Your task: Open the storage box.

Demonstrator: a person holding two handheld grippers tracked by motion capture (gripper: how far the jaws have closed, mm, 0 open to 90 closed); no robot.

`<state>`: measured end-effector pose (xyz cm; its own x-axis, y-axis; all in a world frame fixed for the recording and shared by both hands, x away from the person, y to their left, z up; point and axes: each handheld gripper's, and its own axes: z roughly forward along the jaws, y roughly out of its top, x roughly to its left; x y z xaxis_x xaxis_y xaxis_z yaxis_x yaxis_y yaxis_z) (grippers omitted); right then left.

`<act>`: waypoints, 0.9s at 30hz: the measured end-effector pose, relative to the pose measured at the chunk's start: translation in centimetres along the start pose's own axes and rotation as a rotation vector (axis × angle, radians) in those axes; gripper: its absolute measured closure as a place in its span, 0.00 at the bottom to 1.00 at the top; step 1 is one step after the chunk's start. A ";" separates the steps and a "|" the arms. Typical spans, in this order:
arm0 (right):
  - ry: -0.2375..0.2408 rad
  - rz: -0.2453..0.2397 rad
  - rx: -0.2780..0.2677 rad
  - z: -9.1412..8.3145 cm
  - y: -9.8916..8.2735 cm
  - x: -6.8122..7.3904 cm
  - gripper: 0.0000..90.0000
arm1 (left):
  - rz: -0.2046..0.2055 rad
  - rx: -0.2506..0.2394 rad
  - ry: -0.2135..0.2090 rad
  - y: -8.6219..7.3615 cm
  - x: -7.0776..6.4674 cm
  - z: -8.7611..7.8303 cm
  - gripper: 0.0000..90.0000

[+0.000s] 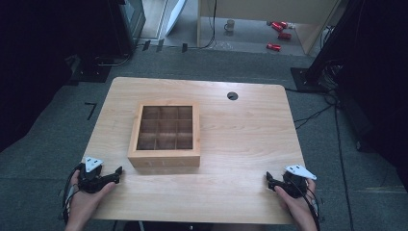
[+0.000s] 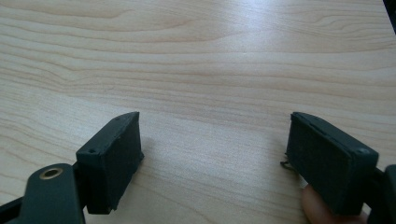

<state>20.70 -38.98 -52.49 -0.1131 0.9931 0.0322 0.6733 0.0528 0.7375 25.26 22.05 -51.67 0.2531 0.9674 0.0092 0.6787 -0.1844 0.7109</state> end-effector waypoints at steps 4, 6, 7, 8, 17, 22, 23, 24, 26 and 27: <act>-0.002 0.002 0.003 0.1 0.1 0.0 0.18 | -0.001 0.021 0.001 0.3 0.0 0.0 0.20; -0.004 0.001 0.002 0.1 0.1 0.0 0.17 | 0.002 0.029 0.003 0.4 -0.1 -0.1 0.20; -0.005 0.001 0.003 0.1 0.1 0.0 0.17 | -0.003 0.026 -0.007 0.4 -0.1 -0.1 0.20; -0.007 0.003 0.003 0.1 0.1 0.0 0.17 | -0.011 0.022 -0.024 0.5 -0.1 -0.2 0.20; -0.011 0.019 0.002 0.3 0.2 0.4 0.17 | -0.032 -0.051 -0.129 1.5 -1.2 -1.4 0.21; -0.011 0.003 -0.012 0.3 0.4 1.2 0.17 | -0.011 -0.067 -0.161 2.0 -2.1 -1.8 0.23; -0.013 0.002 -0.018 0.2 0.5 1.3 0.17 | -0.009 -0.070 -0.165 2.1 -2.3 -1.9 0.23; -0.013 0.000 -0.025 0.1 0.6 1.5 0.17 | -0.006 -0.071 -0.168 2.1 -2.5 -2.0 0.24; -0.009 0.003 -0.036 -0.1 0.8 1.9 0.17 | 0.001 -0.076 -0.173 2.3 -2.9 -2.1 0.24; 0.003 0.016 -0.041 -0.2 1.0 2.1 0.17 | 0.003 -0.078 -0.176 2.4 -3.1 -2.1 0.25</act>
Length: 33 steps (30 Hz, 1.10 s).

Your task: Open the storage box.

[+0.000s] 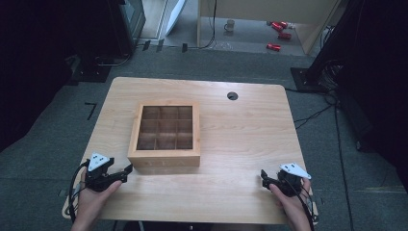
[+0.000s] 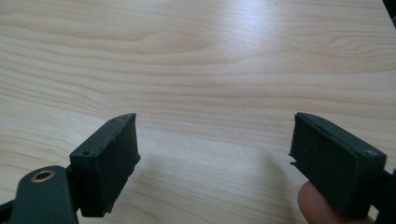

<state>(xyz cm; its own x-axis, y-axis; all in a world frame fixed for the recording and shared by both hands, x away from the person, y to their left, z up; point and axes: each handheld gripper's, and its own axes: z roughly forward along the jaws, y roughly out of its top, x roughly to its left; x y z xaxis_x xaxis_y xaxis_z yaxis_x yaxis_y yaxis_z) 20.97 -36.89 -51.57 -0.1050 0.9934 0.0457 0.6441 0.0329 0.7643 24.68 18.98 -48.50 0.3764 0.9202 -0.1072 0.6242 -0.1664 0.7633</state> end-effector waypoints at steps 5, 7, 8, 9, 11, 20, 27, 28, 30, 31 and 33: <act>0.040 0.027 -0.035 -0.5 1.1 1.3 0.17 | -0.005 -0.012 -0.022 0.5 -0.4 0.1 0.27; 0.053 0.027 -0.044 -0.6 1.6 2.0 0.18 | 0.005 -0.018 -0.031 0.8 -0.4 0.0 0.30; 0.065 0.018 -0.046 -0.6 1.8 2.5 0.18 | 0.006 -0.024 -0.036 1.0 -0.5 -0.1 0.33; 0.071 0.007 -0.046 -0.6 2.1 2.9 0.18 | 0.008 -0.029 -0.043 1.1 -0.5 -0.1 0.37; 0.081 -0.018 -0.049 -0.5 2.4 3.6 0.18 | 0.014 -0.020 -0.076 1.4 -0.5 -0.1 0.43; 0.136 -0.078 -0.068 -0.1 4.3 7.5 0.18 | 0.093 0.022 -0.152 2.7 -0.9 0.5 0.55; 0.175 -0.143 -0.080 0.1 5.5 10.4 0.18 | 0.125 0.072 -0.242 3.5 0.5 0.8 0.53; 0.181 -0.148 -0.079 0.2 5.7 10.8 0.18 | 0.121 0.063 -0.246 3.3 0.5 0.9 0.53; 0.191 -0.155 -0.080 0.4 5.9 11.6 0.19 | 0.099 0.047 -0.265 3.0 0.8 0.9 0.54; 0.197 -0.158 -0.079 0.5 6.0 12.1 0.19 | 0.090 0.046 -0.274 3.0 0.9 1.0 0.54; 0.210 -0.170 -0.079 0.7 6.2 13.0 0.19 | 0.095 0.040 -0.268 2.9 0.9 0.9 0.55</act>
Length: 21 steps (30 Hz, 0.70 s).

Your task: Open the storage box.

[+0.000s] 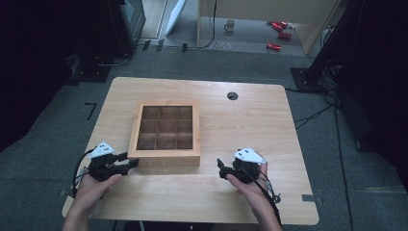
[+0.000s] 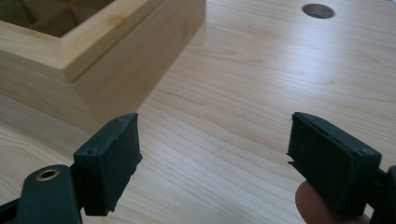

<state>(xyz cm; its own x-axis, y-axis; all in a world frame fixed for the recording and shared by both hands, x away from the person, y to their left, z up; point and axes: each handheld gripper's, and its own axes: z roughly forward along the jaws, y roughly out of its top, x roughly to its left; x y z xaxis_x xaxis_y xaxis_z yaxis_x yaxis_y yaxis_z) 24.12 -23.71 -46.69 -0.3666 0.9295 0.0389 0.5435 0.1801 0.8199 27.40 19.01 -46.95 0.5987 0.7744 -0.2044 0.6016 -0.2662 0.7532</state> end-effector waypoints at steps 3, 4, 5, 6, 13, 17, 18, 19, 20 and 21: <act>0.017 -0.019 -0.001 0.8 0.5 1.3 0.19 | -0.008 -0.020 0.006 -0.3 -0.1 -0.1 0.58; 0.022 -0.027 -0.001 1.0 0.6 1.7 0.19 | -0.015 -0.027 0.008 -0.4 -0.1 -0.1 0.58; 0.028 -0.034 -0.001 1.3 0.8 2.1 0.19 | -0.025 -0.037 0.010 -0.6 -0.2 -0.1 0.59; 0.034 -0.038 -0.001 1.6 0.9 2.6 0.19 | -0.024 -0.042 0.014 -0.7 -0.2 -0.1 0.59; 0.077 -0.067 -0.009 2.9 1.6 4.8 0.19 | -0.007 -0.059 0.010 -1.0 -0.1 -0.3 0.64; 0.105 -0.078 -0.013 3.2 1.6 5.6 0.19 | 0.003 -0.068 0.012 -1.0 -0.1 -0.3 0.64; 0.111 -0.080 -0.013 3.3 1.6 5.8 0.19 | 0.003 -0.069 0.012 -1.0 -0.1 -0.3 0.64; 0.118 -0.082 -0.015 3.3 1.6 5.9 0.19 | 0.002 -0.071 0.013 -1.0 -0.1 -0.3 0.64; 0.123 -0.086 -0.015 3.4 1.5 6.0 0.19 | 0.001 -0.074 0.014 -1.0 -0.1 -0.3 0.65; 0.126 -0.087 -0.014 3.4 1.5 6.0 0.19 | 0.003 -0.074 0.017 -1.0 -0.2 -0.4 0.65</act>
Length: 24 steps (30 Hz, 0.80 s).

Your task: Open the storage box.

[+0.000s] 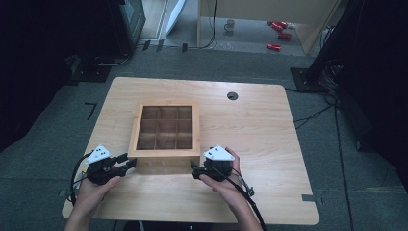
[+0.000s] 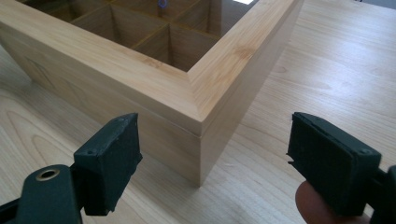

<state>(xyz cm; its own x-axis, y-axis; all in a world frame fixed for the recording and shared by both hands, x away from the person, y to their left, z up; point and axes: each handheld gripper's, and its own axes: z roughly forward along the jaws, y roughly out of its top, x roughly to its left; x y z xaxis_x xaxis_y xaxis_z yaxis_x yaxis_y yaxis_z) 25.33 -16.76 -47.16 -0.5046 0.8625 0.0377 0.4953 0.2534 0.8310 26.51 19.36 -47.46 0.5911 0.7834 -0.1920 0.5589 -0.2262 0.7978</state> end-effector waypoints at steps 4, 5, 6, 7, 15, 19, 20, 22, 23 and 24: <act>0.009 -0.007 0.002 0.0 0.0 0.2 0.20 | 0.017 -0.004 0.014 0.0 -0.2 0.0 0.65; 0.008 -0.010 0.002 0.0 0.1 0.3 0.20 | 0.017 -0.006 0.015 0.0 -0.2 0.0 0.65; 0.007 -0.013 0.002 0.0 0.1 0.3 0.20 | 0.016 -0.007 0.016 0.0 -0.2 0.0 0.65; 0.006 -0.012 0.001 0.0 0.2 0.3 0.20 | 0.016 -0.009 0.016 0.0 -0.2 0.0 0.65; 0.003 -0.008 -0.006 0.5 0.2 0.4 0.23 | 0.038 -0.031 0.045 0.3 -0.7 -0.2 0.66; 0.007 -0.008 -0.003 0.8 0.1 0.6 0.23 | 0.034 -0.041 0.045 0.5 -0.8 -0.3 0.65; 0.006 -0.008 -0.003 0.9 0.1 0.6 0.24 | 0.038 -0.041 0.048 0.5 -0.9 -0.3 0.65; 0.004 -0.005 -0.008 1.0 0.1 0.7 0.25 | 0.043 -0.039 0.053 0.6 -0.9 -0.3 0.65; 0.002 -0.004 -0.012 1.1 0.2 0.7 0.26 | 0.044 -0.038 0.054 0.6 -1.0 -0.3 0.65; -0.004 0.002 -0.017 1.1 0.2 0.7 0.26 | 0.047 -0.038 0.054 0.6 -0.9 -0.3 0.65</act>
<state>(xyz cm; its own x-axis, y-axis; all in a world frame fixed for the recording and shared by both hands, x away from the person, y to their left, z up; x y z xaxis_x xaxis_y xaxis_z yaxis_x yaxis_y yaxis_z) 25.84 -15.66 -47.58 -0.5008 0.8648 0.0374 0.4846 0.2443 0.8399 26.11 18.66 -46.64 0.5837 0.8025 -0.1237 0.5081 -0.2422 0.8265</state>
